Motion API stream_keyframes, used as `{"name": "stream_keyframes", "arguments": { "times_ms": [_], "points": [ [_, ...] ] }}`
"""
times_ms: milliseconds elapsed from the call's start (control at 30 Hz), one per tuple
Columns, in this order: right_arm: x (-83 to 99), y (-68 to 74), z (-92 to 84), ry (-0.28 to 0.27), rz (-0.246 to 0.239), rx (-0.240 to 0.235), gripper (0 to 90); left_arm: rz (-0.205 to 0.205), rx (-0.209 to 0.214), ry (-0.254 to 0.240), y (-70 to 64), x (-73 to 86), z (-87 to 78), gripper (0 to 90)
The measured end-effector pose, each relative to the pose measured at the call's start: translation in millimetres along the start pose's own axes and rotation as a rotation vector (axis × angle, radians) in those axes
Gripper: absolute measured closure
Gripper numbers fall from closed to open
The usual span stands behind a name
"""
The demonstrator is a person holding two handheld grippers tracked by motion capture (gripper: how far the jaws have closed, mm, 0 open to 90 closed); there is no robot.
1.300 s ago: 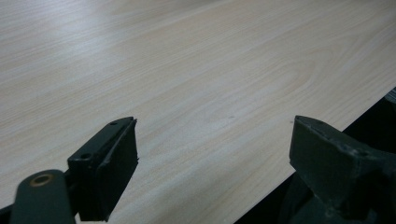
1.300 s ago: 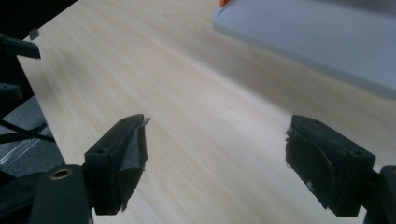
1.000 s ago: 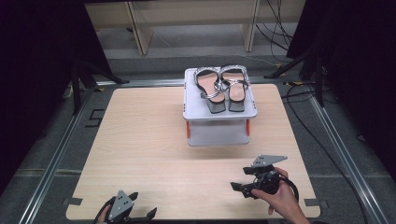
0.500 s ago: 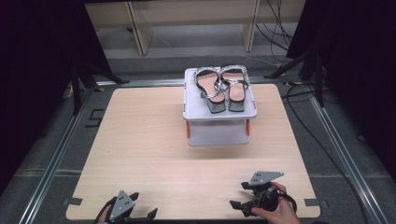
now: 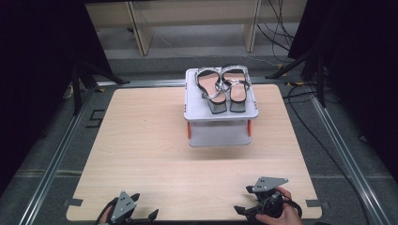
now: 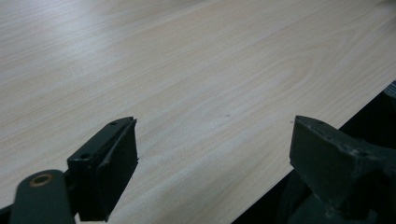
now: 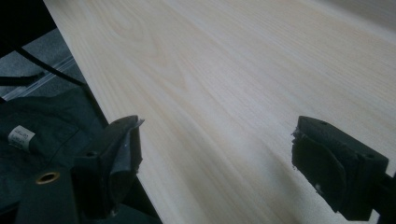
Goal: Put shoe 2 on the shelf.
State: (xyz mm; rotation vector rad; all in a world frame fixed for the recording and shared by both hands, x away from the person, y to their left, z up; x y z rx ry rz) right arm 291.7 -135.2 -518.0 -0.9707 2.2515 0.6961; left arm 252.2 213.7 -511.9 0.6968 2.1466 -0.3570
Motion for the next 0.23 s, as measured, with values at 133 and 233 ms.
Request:
{"name": "stream_keyframes", "arguments": {
  "times_ms": [133,233],
  "points": [
    [-0.5,0.0,0.3,0.001,-0.017,0.008,16.4,0.02,-0.009,0.017,2.4,1.2,-0.1,14.8],
    [-0.5,0.5,0.0,0.005,-0.013,0.004,16.4,0.02,-0.009,0.016,2.5,1.2,0.0,14.8]
  ]
}}
Point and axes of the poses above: each handheld gripper's, and its own axes: z roughly forward along the jaws, x roughly out of its underside, y roughly to its left, the point moved 7 cm from there along z, roughly forward along the jaws, and after that the axes turned 3 degrees about z, right-handed, at the moved point
